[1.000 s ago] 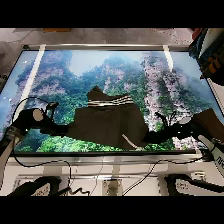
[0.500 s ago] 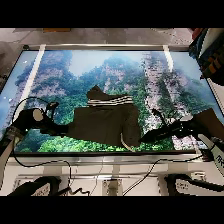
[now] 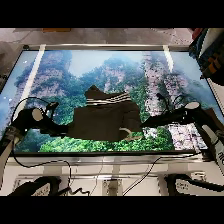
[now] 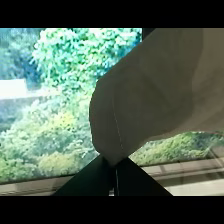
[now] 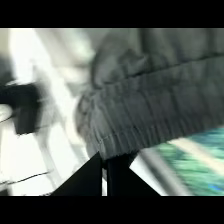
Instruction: Fold the clothes and pants, and hang the long-sleeved shirts on hangers.
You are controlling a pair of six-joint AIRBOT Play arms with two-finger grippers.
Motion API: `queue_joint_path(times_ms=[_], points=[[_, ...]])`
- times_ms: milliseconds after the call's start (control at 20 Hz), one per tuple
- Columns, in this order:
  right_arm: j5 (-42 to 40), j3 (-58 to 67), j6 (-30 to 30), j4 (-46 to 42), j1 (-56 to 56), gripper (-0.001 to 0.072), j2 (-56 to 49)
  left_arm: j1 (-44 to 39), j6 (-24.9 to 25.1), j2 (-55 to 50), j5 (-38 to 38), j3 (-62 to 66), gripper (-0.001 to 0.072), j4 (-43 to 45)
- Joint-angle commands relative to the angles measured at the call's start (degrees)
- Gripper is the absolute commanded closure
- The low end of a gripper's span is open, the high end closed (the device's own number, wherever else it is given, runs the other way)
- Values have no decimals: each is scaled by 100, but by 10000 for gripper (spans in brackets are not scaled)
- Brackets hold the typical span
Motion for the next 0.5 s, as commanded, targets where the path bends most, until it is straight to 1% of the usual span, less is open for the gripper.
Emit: queue_joint_path(times_ms=[0, 50, 100, 150, 250, 300, 350, 400, 450], points=[[-516, 579, 1237, -2291, -4, 688, 4, -9, 0, 22, -105, -13, 697, -247], [-310, 671, 1556, -3117, -4, 688, 4, -26, 0, 22, -85, -28, 697, -420], [-59, 713, 1705, -3720, -4, 688, 4, -83, 0, 22, -39, -35, 698, -612], [208, 708, 1720, -4096, -4, 687, 0, -186, 2, 22, 39, -42, 698, -817], [402, 710, 1652, -4251, -4, 686, 0, -581, 0, 22, 304, -52, 698, -1121], [293, 710, 1626, -4253, -4, 671, 0, -850, -11, 22, 463, -52, 698, -1134], [61, 710, 1622, -4308, -9, 523, 0, -1091, -48, 22, 616, -55, 698, -1134], [-160, 710, 1681, -4354, -28, 345, -2, -1316, -46, 22, 765, -55, 698, -1132], [-358, 710, 1834, -4419, -83, 320, -2, -1471, -46, 22, 870, -55, 698, -1119]])
